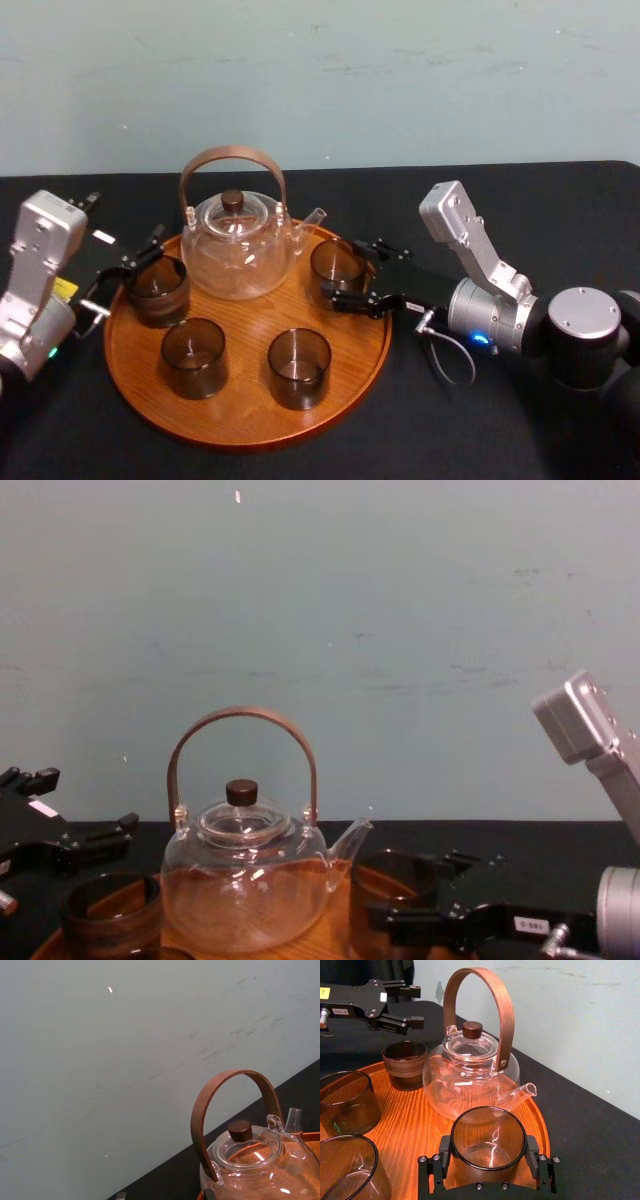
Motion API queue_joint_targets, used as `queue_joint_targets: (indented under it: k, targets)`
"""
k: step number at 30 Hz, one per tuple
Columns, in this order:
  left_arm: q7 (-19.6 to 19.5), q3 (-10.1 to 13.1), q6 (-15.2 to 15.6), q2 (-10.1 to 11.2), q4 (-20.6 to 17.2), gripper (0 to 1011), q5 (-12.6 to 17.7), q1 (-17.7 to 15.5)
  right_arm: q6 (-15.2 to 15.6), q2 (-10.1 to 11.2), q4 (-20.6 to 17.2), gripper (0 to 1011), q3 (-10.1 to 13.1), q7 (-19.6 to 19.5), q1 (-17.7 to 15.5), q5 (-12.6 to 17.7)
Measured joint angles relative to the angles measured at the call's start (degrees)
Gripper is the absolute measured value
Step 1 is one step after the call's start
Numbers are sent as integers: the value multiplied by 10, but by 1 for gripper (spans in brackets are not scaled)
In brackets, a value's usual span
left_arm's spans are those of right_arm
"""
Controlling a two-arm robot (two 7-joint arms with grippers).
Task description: Pick up the glass from the table and place it on the tray.
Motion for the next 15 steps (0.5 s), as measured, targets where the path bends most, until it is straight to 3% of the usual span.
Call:
queue_joint_targets:
  k: [5, 15]
  targets:
    - [0, 0, 0, 0, 0, 1001, 0, 0, 0, 0, 0, 1002, 0, 0, 0, 0]
    - [0, 0, 0, 0, 0, 1001, 0, 0, 0, 0, -1, 1002, 1, 0, -1, 1]
